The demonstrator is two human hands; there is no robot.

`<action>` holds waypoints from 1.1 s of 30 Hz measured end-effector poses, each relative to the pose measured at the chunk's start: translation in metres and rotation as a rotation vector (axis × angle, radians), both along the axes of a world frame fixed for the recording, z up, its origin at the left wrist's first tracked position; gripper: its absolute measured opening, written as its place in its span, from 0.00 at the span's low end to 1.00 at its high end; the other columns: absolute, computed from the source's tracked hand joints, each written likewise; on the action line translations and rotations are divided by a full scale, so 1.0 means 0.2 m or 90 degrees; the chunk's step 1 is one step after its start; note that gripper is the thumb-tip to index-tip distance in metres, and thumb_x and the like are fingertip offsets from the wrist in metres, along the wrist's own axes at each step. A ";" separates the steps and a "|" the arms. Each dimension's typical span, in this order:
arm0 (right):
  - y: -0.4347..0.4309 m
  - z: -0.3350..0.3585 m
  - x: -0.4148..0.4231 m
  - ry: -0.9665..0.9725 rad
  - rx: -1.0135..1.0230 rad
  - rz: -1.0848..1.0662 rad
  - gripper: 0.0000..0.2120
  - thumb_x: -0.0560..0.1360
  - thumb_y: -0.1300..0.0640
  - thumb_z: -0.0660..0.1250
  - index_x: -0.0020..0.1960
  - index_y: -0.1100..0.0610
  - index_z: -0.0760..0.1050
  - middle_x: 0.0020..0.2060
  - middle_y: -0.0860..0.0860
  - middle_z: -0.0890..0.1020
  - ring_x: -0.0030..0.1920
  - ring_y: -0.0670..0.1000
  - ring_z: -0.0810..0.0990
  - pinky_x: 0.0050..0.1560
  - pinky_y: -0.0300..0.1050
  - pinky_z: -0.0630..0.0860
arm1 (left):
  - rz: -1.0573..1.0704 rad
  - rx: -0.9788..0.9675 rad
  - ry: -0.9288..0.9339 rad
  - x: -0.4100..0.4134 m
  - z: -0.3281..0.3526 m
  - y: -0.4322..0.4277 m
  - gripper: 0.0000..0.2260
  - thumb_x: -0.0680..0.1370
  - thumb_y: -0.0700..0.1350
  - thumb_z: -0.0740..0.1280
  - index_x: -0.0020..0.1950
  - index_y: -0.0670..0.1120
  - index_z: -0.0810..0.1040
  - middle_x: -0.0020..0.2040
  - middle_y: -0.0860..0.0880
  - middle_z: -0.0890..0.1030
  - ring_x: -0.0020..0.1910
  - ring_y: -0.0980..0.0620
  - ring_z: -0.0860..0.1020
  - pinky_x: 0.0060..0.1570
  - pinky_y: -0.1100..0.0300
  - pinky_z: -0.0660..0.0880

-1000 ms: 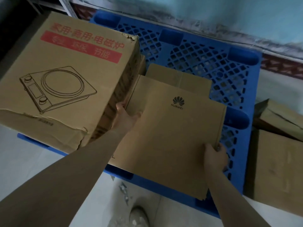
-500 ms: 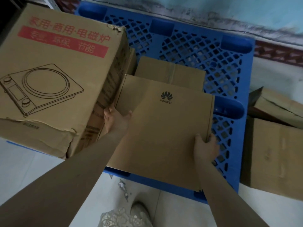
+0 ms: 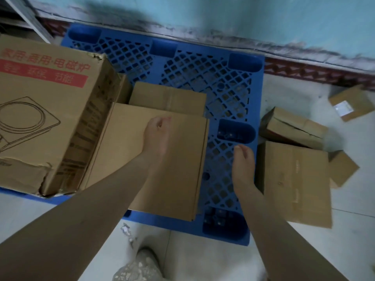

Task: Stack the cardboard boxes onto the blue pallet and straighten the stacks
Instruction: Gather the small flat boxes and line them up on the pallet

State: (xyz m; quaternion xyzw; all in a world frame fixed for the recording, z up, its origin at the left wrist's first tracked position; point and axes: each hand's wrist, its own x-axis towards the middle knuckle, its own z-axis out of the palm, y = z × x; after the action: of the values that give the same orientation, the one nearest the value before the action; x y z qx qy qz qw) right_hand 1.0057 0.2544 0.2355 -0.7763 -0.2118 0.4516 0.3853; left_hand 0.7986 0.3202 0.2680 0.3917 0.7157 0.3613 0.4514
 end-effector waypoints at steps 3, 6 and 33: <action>-0.01 0.14 0.31 0.015 0.030 0.003 0.10 0.82 0.49 0.58 0.60 0.49 0.73 0.52 0.46 0.76 0.52 0.46 0.76 0.46 0.39 0.69 | -0.048 0.011 -0.046 0.35 0.14 -0.03 0.12 0.80 0.47 0.56 0.51 0.51 0.79 0.48 0.57 0.79 0.46 0.67 0.75 0.38 0.80 0.66; -0.06 0.26 0.69 0.004 0.051 -0.034 0.06 0.80 0.49 0.58 0.54 0.45 0.74 0.51 0.49 0.79 0.53 0.51 0.78 0.49 0.46 0.72 | -0.078 0.017 -0.070 0.73 0.26 -0.05 0.13 0.80 0.47 0.56 0.54 0.48 0.79 0.52 0.55 0.80 0.53 0.59 0.76 0.49 0.74 0.67; -0.20 -0.10 2.95 -0.019 0.044 -0.330 0.05 0.78 0.50 0.62 0.51 0.47 0.75 0.52 0.47 0.78 0.52 0.48 0.75 0.49 0.40 0.72 | -0.366 -0.114 -0.224 3.32 -0.21 -0.05 0.14 0.82 0.49 0.54 0.61 0.50 0.77 0.59 0.54 0.76 0.63 0.55 0.72 0.61 0.60 0.65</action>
State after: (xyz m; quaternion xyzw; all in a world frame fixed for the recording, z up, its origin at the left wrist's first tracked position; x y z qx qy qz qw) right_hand 1.5954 0.2140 0.2158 -0.7975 -0.0270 0.3191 0.5114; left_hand 1.4617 0.3095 0.2262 0.4677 0.5161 0.2175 0.6838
